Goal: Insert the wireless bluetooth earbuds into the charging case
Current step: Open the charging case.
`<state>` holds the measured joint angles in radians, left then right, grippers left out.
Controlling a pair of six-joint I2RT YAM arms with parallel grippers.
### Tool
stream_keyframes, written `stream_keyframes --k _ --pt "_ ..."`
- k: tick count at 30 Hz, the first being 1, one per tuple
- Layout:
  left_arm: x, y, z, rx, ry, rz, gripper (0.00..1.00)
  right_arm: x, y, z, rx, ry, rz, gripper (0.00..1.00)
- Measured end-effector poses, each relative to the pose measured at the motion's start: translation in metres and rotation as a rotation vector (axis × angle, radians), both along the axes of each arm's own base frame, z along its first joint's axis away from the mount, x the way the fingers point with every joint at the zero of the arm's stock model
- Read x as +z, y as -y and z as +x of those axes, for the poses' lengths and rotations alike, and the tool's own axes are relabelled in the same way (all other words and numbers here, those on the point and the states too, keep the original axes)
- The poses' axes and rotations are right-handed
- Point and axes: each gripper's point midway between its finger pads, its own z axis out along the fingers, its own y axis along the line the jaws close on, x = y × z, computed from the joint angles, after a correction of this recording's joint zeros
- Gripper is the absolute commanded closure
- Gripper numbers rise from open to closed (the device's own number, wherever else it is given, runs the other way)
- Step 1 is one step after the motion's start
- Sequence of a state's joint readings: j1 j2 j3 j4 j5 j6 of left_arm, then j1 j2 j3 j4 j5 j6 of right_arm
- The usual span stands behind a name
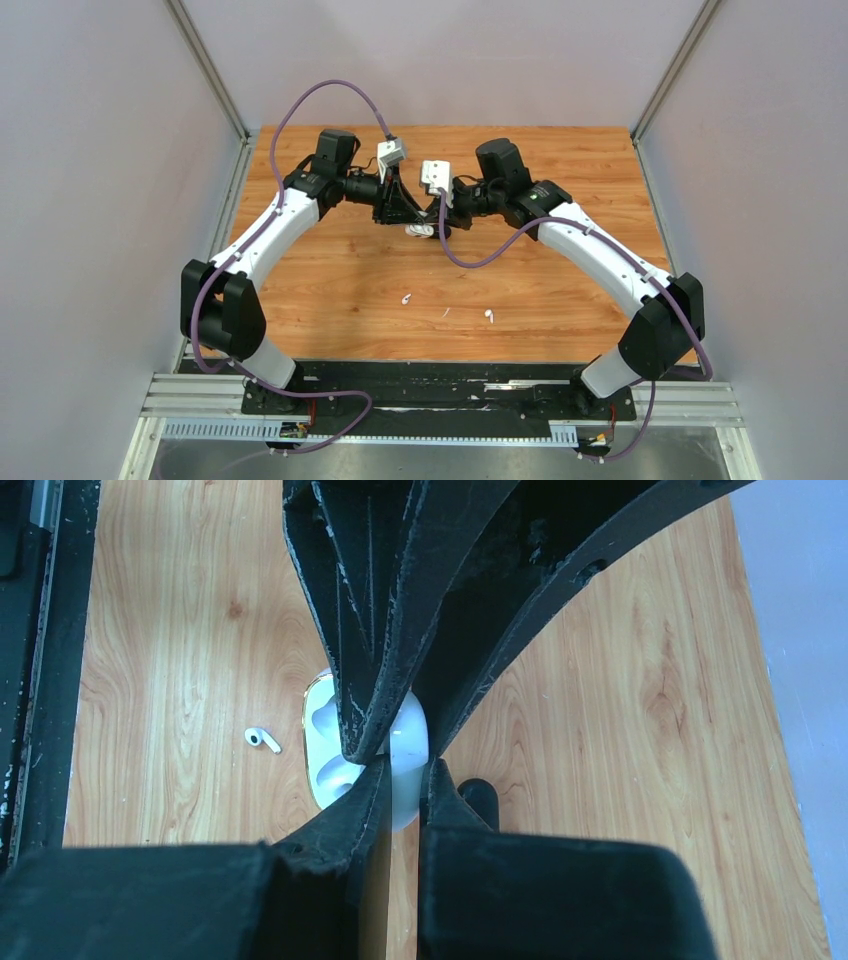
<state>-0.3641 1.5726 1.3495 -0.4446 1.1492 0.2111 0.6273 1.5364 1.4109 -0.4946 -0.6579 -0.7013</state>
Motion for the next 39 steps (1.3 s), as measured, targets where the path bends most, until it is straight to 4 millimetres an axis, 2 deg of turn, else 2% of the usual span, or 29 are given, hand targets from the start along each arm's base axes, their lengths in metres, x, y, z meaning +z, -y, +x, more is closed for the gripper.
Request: stream_keyframes --k 5,17,22,29,32,36,39 --pt "0.0 0.0 0.0 0.0 -0.004 -0.001 0.64 0.0 0.0 -0.001 0.002 -0.002 0.0 1.0" --pt "0.002 0.0 -0.002 -0.004 -0.002 -0.004 0.5 0.0 0.0 -0.001 0.003 -0.002 0.0 1.0" --pt "0.004 0.0 -0.002 0.0 0.01 -0.002 0.56 -0.001 0.0 0.0 0.005 -0.002 -0.001 1.0" --pt "0.01 -0.003 0.001 0.004 0.069 0.027 0.71 -0.003 -0.003 0.0 0.017 -0.012 0.0 1.0" --pt "0.015 -0.004 0.002 -0.001 0.099 0.035 0.72 0.0 -0.004 -0.001 0.023 -0.008 0.007 1.0" --pt "0.015 -0.005 0.002 -0.009 0.114 0.039 0.66 0.0 -0.004 -0.001 0.023 -0.01 0.006 1.0" --pt "0.012 -0.006 0.0 -0.012 0.107 0.05 0.68 0.0 -0.004 -0.001 0.024 -0.011 0.005 1.0"
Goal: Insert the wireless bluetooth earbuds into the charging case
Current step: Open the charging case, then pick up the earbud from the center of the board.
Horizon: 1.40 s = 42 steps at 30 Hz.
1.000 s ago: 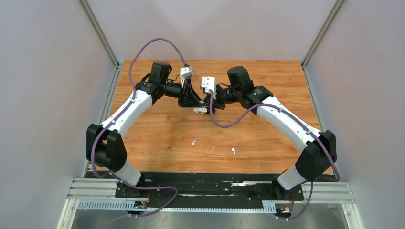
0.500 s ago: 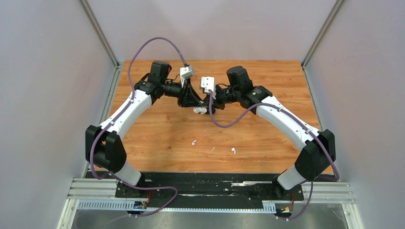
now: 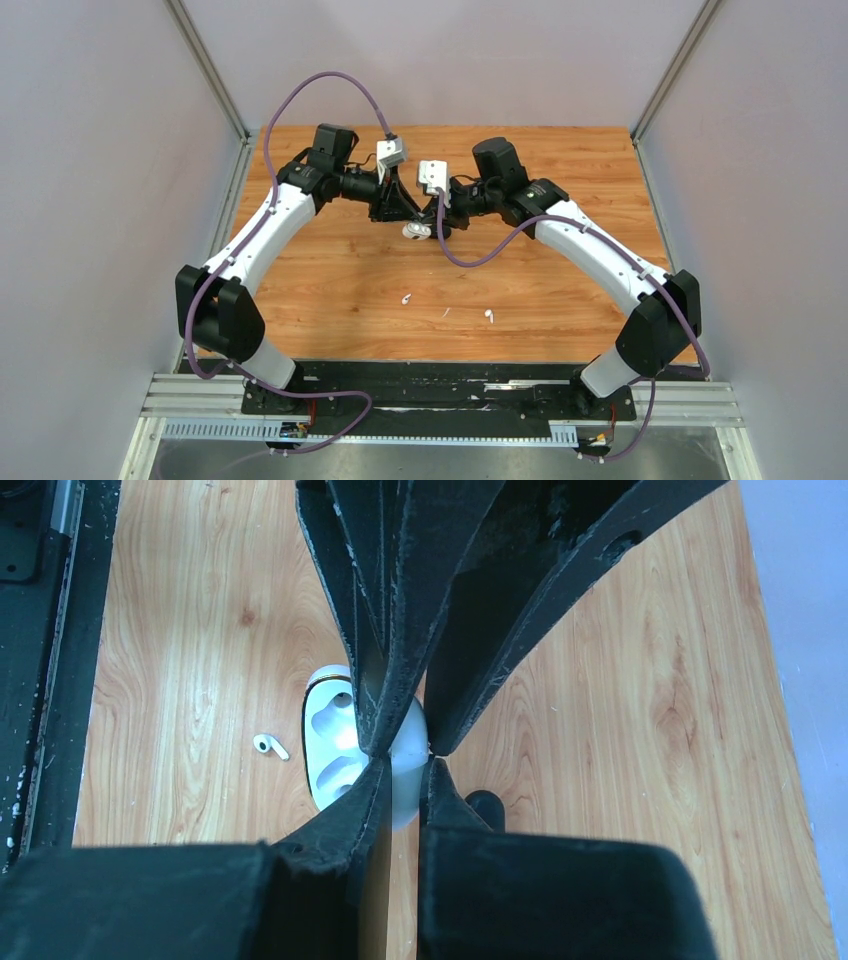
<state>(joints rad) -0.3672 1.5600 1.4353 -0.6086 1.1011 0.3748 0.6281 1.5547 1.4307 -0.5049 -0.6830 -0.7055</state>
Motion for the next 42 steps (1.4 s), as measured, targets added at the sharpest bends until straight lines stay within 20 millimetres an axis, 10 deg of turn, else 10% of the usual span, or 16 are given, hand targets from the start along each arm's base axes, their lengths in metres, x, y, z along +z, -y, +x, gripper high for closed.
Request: stream_keyframes --k 13,18,26,38,42 --pt "-0.006 -0.004 0.0 -0.006 0.03 0.036 1.0 -0.004 -0.001 -0.001 -0.004 -0.025 -0.007 0.96" --pt "-0.008 -0.004 0.002 -0.001 0.034 0.046 1.0 -0.005 -0.002 -0.001 -0.009 -0.035 -0.009 0.64" --pt "-0.003 -0.005 0.006 0.024 0.073 0.049 1.0 0.012 0.002 0.014 -0.081 0.018 -0.009 0.5" --pt "0.029 -0.025 0.009 0.223 0.343 0.017 1.0 0.091 0.059 0.018 -0.291 0.149 0.093 0.54" --pt "0.039 -0.028 0.002 0.292 0.51 -0.014 1.0 0.066 0.087 0.012 -0.371 0.037 0.105 0.58"
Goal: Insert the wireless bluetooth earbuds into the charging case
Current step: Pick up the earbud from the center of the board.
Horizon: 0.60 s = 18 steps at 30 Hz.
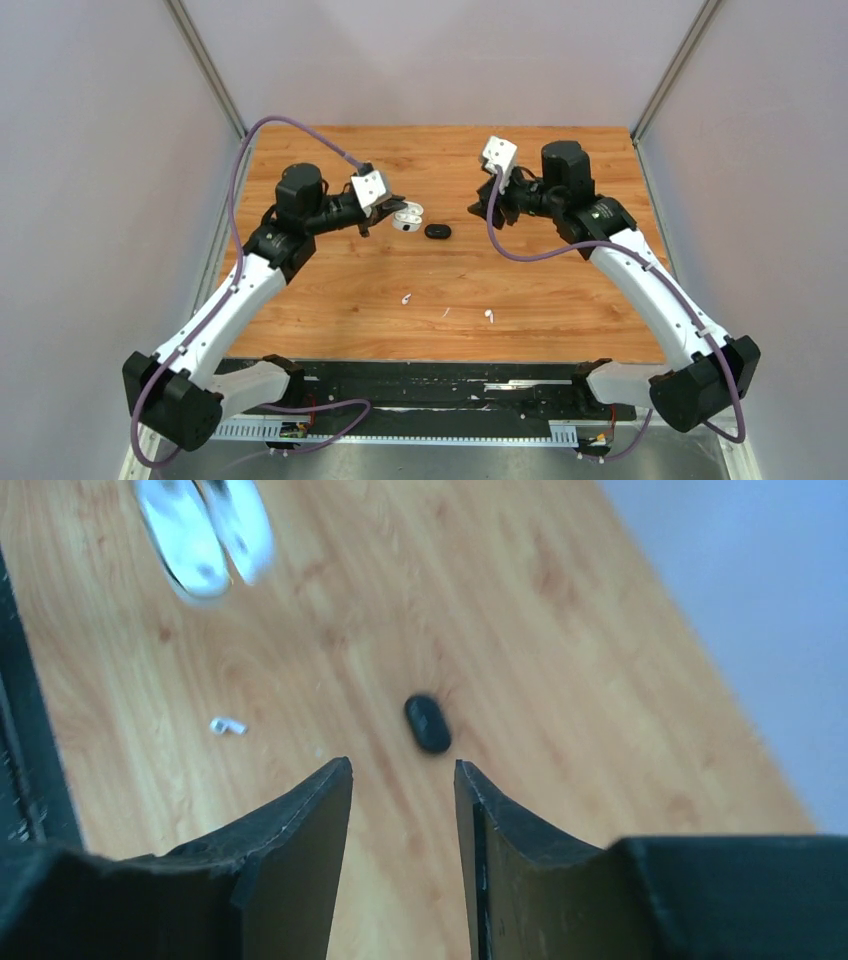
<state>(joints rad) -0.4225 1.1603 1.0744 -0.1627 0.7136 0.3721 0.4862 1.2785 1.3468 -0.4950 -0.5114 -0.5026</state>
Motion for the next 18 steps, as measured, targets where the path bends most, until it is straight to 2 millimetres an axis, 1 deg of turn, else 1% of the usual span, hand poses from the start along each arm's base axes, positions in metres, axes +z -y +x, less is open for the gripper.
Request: stream_keyframes --k 2,4,7,9,11,13,16,18 --pt "0.007 0.0 -0.007 0.017 0.08 -0.019 1.0 -0.037 0.013 -0.006 -0.028 -0.12 -0.007 0.59" --pt "0.016 0.001 -0.011 0.027 0.146 -0.037 1.0 -0.08 0.023 -0.015 -0.041 -0.249 -0.04 0.6" --pt "0.03 0.001 -0.011 0.044 0.213 -0.055 1.0 -0.143 0.035 -0.043 -0.026 -0.42 -0.122 0.61" --pt "0.036 0.0 -0.011 0.057 0.243 -0.057 1.0 -0.174 0.044 -0.064 0.008 -0.487 -0.19 0.62" --pt "0.039 -0.002 -0.011 0.069 0.258 -0.058 1.0 -0.193 0.053 -0.078 0.046 -0.512 -0.252 0.63" --pt "0.04 -0.003 -0.01 0.081 0.262 -0.058 1.0 -0.207 0.058 -0.085 0.086 -0.502 -0.301 0.64" --pt "0.038 -0.004 -0.009 0.092 0.251 -0.05 1.0 -0.225 0.065 -0.092 0.14 -0.505 -0.36 0.66" --pt "0.035 -0.005 -0.009 0.1 0.242 -0.043 1.0 -0.234 0.066 -0.094 0.17 -0.508 -0.387 0.68"
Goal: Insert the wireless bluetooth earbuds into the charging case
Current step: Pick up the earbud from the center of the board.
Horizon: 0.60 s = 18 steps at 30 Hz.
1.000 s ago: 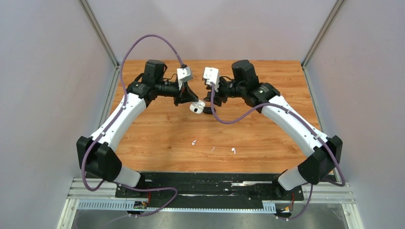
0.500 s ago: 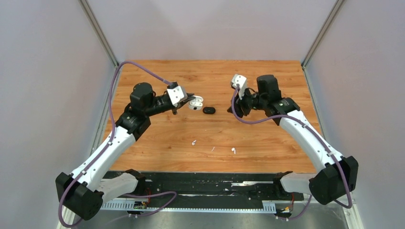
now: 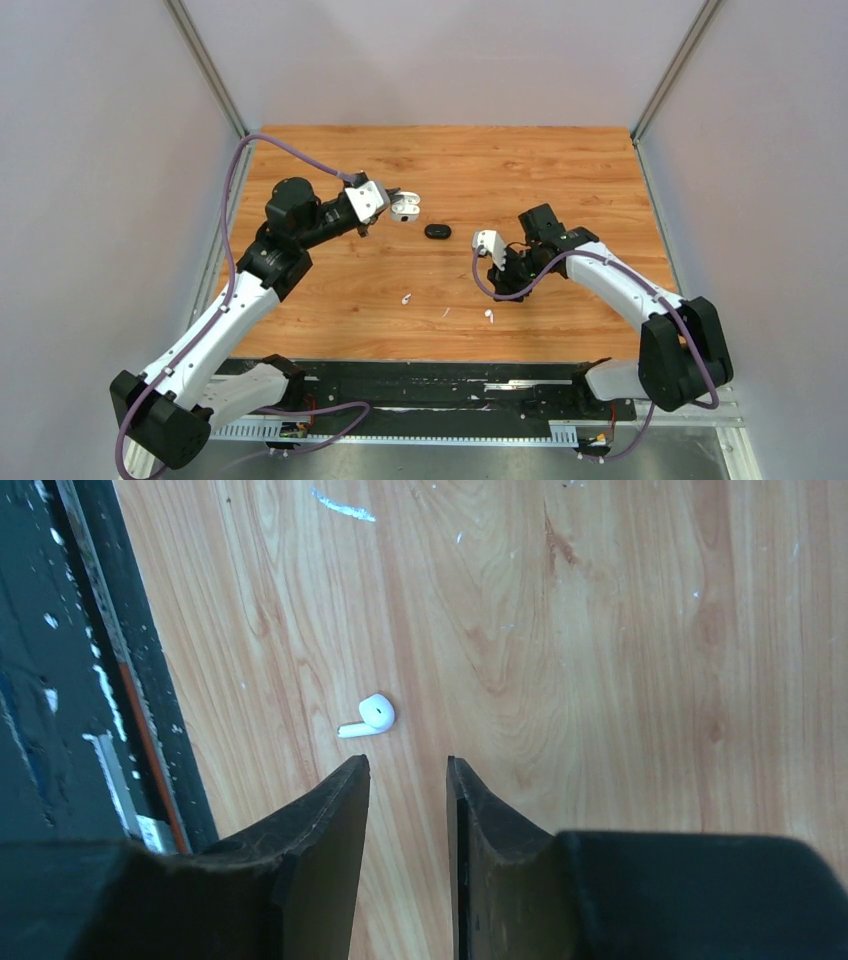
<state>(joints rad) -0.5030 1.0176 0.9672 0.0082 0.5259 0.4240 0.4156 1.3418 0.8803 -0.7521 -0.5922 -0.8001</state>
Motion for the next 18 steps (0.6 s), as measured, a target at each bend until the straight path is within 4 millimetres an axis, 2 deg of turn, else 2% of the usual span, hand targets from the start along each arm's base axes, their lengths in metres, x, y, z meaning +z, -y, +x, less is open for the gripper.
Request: stream_keyframes --k 11,18 --pt "-0.02 -0.005 0.0 0.028 -0.073 0.043 1.0 -0.035 -0.004 0.003 0.159 -0.034 -0.042 0.66" --pt "-0.023 -0.008 0.001 0.043 -0.084 0.051 1.0 -0.043 -0.016 -0.007 0.247 -0.039 -0.056 0.7"
